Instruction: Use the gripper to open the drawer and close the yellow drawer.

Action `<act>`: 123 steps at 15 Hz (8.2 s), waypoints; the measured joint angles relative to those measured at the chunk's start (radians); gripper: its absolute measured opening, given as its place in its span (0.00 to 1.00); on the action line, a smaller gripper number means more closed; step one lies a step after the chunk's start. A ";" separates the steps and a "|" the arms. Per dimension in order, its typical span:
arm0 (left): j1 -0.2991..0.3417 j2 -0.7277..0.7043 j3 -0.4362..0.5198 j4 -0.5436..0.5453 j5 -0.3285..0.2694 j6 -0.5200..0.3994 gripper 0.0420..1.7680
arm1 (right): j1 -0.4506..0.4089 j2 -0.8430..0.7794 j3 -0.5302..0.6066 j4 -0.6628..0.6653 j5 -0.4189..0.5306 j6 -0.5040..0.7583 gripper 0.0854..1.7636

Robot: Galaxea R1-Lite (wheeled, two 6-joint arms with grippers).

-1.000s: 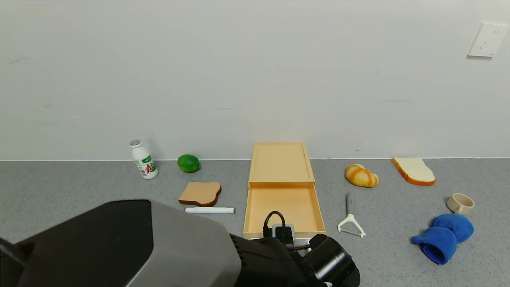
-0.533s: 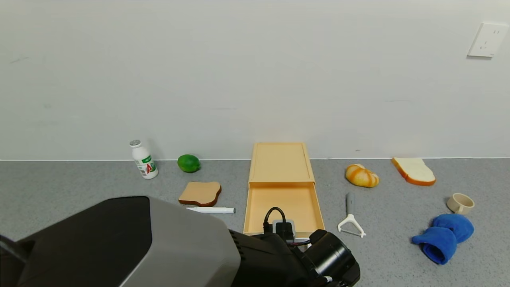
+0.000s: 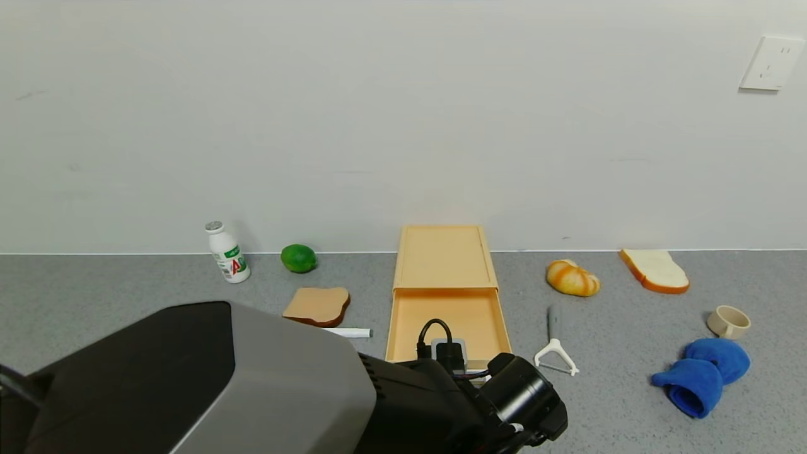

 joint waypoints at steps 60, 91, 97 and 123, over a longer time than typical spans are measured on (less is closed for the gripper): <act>0.319 -0.240 -0.350 0.159 -0.098 0.593 0.97 | 0.000 0.000 0.000 0.000 0.000 0.000 0.97; 0.941 -1.853 0.735 -0.114 -0.528 0.919 0.97 | 0.000 0.000 0.000 0.000 0.000 0.000 0.97; 0.945 -1.923 0.749 -0.108 -0.388 0.919 0.97 | 0.000 0.000 0.000 0.000 0.000 0.000 0.97; 1.030 -2.218 1.343 -0.379 -0.547 1.020 0.97 | 0.000 0.000 0.000 0.000 0.000 0.000 0.97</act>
